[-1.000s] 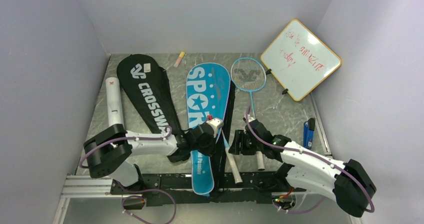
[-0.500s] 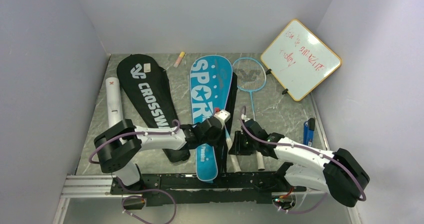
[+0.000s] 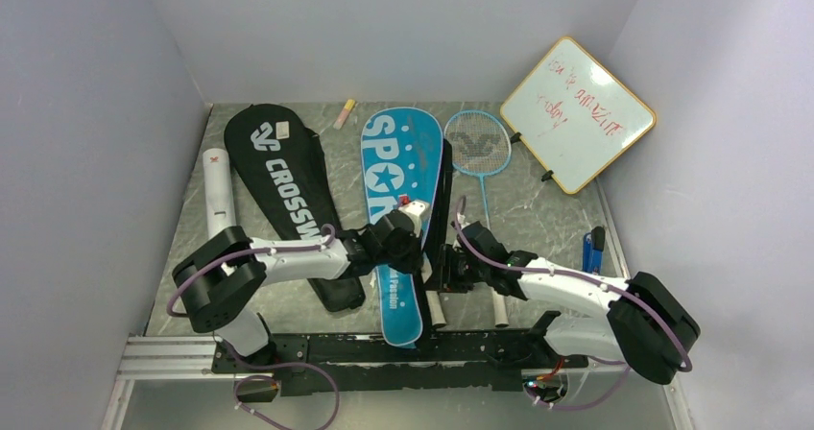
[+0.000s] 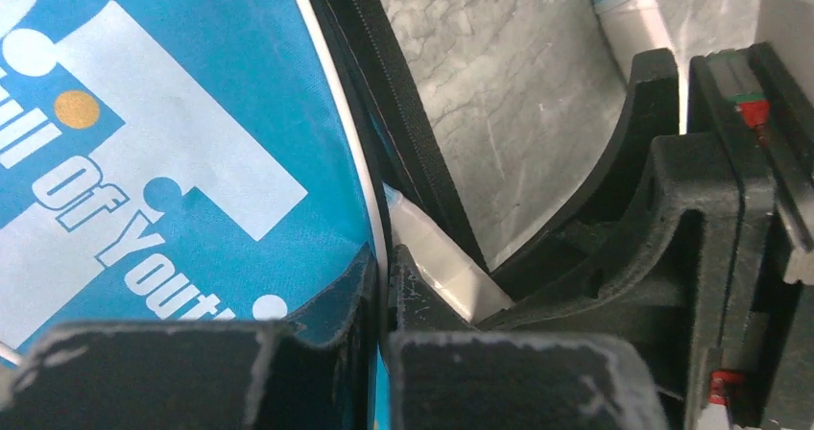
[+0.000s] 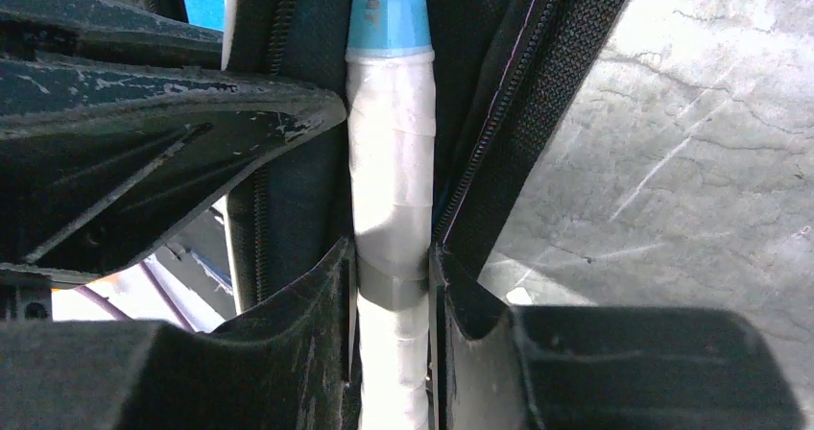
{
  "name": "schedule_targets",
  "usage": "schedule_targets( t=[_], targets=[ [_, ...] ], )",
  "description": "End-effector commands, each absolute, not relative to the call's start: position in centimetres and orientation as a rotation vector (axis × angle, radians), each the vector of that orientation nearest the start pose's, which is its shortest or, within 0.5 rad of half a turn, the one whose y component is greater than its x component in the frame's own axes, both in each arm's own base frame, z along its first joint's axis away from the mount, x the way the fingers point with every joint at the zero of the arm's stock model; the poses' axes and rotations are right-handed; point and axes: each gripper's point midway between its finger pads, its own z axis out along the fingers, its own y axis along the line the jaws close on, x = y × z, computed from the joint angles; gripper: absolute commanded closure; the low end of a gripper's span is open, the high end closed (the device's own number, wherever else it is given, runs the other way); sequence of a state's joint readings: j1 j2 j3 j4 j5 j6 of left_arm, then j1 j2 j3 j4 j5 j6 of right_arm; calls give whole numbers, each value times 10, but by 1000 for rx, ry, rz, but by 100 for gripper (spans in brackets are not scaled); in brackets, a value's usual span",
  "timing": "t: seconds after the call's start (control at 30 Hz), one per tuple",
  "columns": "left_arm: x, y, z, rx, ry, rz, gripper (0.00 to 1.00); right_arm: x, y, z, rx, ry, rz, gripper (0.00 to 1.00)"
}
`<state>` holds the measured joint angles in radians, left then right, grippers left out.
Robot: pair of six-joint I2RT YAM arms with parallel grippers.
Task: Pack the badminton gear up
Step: Place the racket in the racket bag.
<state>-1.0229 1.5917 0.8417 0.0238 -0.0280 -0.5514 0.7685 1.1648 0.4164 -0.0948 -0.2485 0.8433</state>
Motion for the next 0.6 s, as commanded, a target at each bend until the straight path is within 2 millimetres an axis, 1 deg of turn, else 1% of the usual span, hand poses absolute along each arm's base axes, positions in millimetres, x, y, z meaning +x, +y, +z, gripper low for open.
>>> schedule_targets(
  t=[0.0, 0.07, 0.2, 0.27, 0.33, 0.43, 0.5, 0.57],
  targets=[
    [170, -391, 105, 550, 2297, -1152, 95, 174, 276, 94, -20, 2406, 1178, 98],
    [165, -395, 108, 567, 2285, -1204, 95, 175, 279, 98, 3, 2389, 1204, 99],
    [157, -400, 114, 576, 2247, -1310, 95, 177, 282, 99, 52, 2377, 1234, 100],
    [154, -404, 115, 603, 2220, -1339, 95, 177, 284, 100, 40, 2376, 1244, 100],
    [158, -401, 108, 623, 2249, -1273, 95, 185, 279, 98, 37, 2400, 1148, 100],
    [167, -386, 92, 640, 2309, -1103, 95, 197, 268, 103, 24, 2412, 1003, 100],
    [169, -380, 90, 651, 2305, -1058, 95, 203, 263, 108, 26, 2402, 948, 100],
    [170, -375, 88, 659, 2307, -1029, 95, 206, 262, 112, 15, 2392, 928, 100]
  ],
)
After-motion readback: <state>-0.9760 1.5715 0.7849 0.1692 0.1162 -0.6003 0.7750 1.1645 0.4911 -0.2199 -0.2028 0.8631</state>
